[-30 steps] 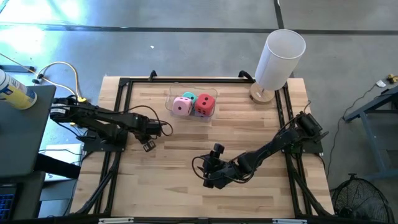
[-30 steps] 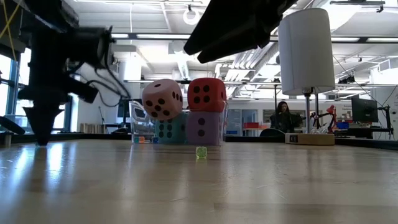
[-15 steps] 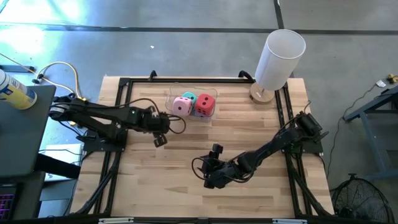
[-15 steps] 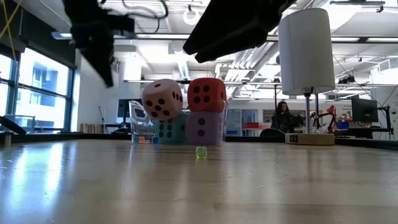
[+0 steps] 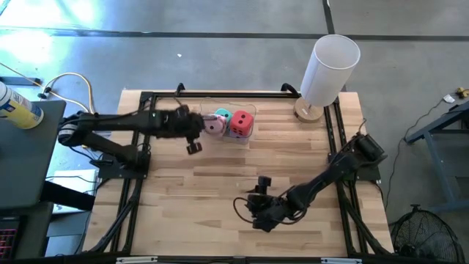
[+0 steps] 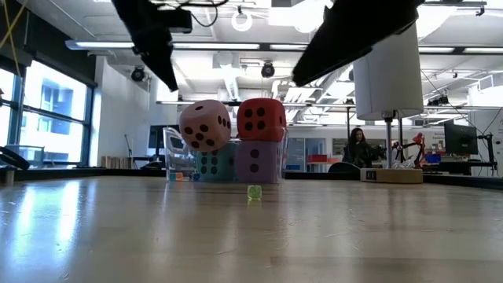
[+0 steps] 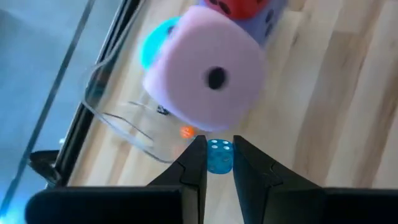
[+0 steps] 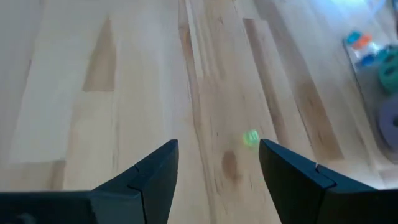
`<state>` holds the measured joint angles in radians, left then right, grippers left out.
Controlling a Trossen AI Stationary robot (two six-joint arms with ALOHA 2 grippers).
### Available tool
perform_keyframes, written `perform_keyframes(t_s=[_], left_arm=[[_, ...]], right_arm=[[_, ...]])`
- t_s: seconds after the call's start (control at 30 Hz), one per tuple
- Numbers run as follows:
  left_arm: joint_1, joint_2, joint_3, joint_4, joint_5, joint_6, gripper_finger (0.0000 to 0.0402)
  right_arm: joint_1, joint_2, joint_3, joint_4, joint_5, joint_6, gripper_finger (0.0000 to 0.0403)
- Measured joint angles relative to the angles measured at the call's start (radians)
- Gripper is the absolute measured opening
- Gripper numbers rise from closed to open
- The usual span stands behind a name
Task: Pick & Place Dice
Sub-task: Put the blue dice into the transparent bin
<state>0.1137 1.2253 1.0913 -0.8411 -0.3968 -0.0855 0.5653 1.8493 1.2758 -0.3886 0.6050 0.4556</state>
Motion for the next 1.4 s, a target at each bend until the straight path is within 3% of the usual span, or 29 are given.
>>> perform_keyframes(t_s=[0.17, 0.33, 0.43, 0.6, 0.8, 1.03, 1.2, 1.4], left_arm=[[0.214, 0.008, 0.001, 0.1, 0.206, 0.104, 0.0049], [0.409, 0.031, 0.001, 0.136, 0.327, 0.121, 0.0049], [0.475, 0.048, -0.006, 0.173, 0.436, 0.124, 0.0049], [0.509, 0.122, -0.009, 0.21, 0.494, 0.126, 0.0049], [0.508, 0.205, -0.01, 0.259, 0.491, 0.141, 0.0049], [0.508, 0.242, -0.01, 0.266, 0.409, 0.144, 0.0053], [0.503, 0.242, -0.01, 0.266, 0.286, 0.191, 0.0085], [0.47, 0.244, -0.01, 0.262, 0.287, 0.22, 0.0141]], right_arm=[[0.011, -0.041, 0.0, -0.105, 0.027, 0.04, 0.0215], [0.025, -0.052, 0.001, -0.175, 0.058, 0.054, 0.0215], [0.026, -0.056, 0.0, -0.23, 0.059, 0.083, 0.0215], [0.03, -0.063, 0.0, -0.258, 0.077, 0.099, 0.0215], [0.03, -0.065, 0.0, -0.259, 0.078, 0.099, 0.0215], [0.03, -0.065, 0.0, -0.257, 0.13, 0.098, 0.0215], [0.015, -0.065, 0.0, -0.246, 0.144, 0.086, 0.0215], [-0.012, -0.065, 0.0, -0.216, 0.12, 0.04, 0.0215]])
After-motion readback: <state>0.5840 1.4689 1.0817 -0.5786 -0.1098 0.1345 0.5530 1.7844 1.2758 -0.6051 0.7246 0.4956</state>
